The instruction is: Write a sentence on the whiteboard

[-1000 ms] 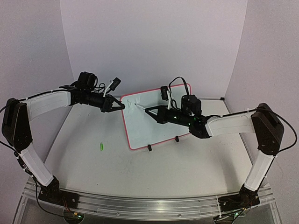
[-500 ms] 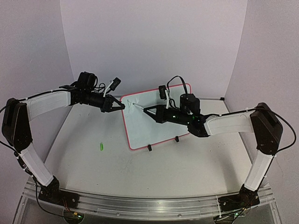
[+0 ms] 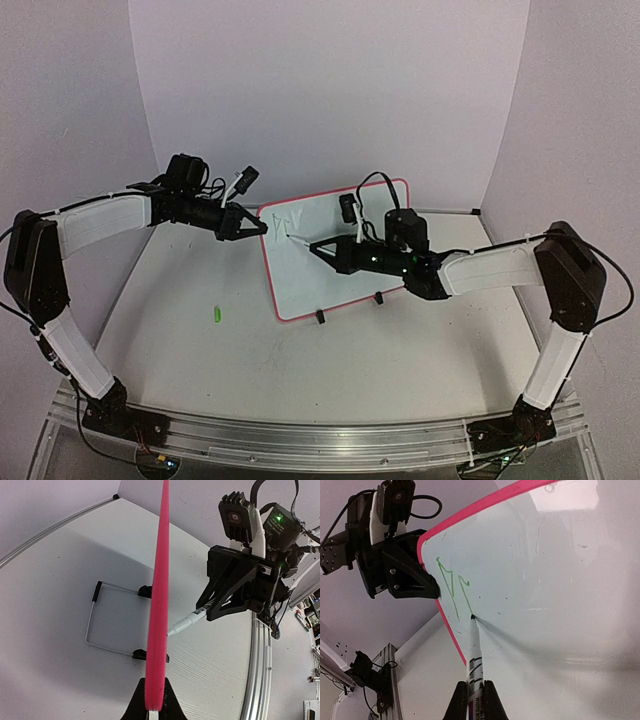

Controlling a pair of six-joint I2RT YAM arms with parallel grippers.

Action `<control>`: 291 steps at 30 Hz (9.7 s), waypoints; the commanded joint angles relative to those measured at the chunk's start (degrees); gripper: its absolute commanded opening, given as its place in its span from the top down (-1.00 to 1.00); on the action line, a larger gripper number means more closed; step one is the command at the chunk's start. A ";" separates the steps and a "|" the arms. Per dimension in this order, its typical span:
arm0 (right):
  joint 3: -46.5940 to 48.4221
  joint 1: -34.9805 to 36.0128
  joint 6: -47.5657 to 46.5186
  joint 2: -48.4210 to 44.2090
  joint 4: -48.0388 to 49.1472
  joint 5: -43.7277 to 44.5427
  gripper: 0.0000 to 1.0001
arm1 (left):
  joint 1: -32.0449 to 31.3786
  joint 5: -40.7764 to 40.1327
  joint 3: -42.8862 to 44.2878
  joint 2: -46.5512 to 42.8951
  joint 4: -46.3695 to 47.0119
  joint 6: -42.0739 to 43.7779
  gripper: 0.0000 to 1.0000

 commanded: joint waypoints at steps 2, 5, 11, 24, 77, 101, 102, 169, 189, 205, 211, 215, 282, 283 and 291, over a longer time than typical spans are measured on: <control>0.98 -0.33 -1.37 -2.88 -1.08 4.52 1.00 | -0.60 -0.87 1.58 -0.26 -3.08 1.88 1.00; 1.69 -0.33 -1.67 -3.02 -1.08 4.58 1.00 | -0.66 -0.85 1.57 -0.28 -3.22 1.90 1.00; 2.61 -0.32 -1.90 -2.91 -1.08 4.64 1.00 | -0.69 -0.76 1.58 -0.25 -3.18 1.89 1.00; 3.40 -0.41 -2.66 -4.01 -1.08 5.42 1.00 | -0.71 -0.88 1.67 -0.19 -3.26 1.93 1.00; 2.29 -2.57 -1.87 -7.03 -3.64 -5.95 1.00 | -1.21 -1.82 1.92 -0.02 -4.38 2.85 1.00; 4.86 -2.63 -1.58 -3.03 -3.67 -0.18 1.00 | -1.21 -1.90 2.10 0.00 -4.67 2.99 1.00; 5.05 -2.63 -1.62 -2.77 -3.93 -0.37 1.00 | -1.21 -1.90 2.10 0.02 -4.67 2.98 1.00; -1.85 -1.63 -2.06 -9.62 -4.38 0.84 1.00 | -1.39 -1.66 2.31 -0.09 -4.76 2.99 1.00; 1.60 -1.83 -2.71 -5.66 -5.96 5.32 1.00 | -1.57 -1.96 2.37 0.09 -5.02 3.29 1.00; -2.97 -1.84 -1.91 -6.77 -6.76 6.64 1.00 | -1.66 -2.02 2.46 0.09 -5.19 3.37 1.00; -2.99 -1.84 -1.81 -6.81 -6.83 6.11 1.00 | -1.65 -2.01 2.46 0.21 -5.19 3.40 1.00; -3.32 -1.80 -1.72 -7.44 -7.17 5.82 1.00 | -1.65 -2.10 2.50 0.21 -5.19 3.41 1.00; 3.42 -1.85 -5.33 -7.34 -9.23 1.87 1.00 | -1.83 -2.73 2.54 0.72 -5.59 3.66 1.00; 3.03 -1.85 -5.33 -7.87 -9.19 1.73 1.00 | -1.83 -2.78 2.54 0.70 -5.60 3.69 1.00; -1.31 -1.80 -5.36 -14.17 -10.05 2.96 1.00 | -1.84 -2.89 2.46 0.54 -5.57 3.61 1.00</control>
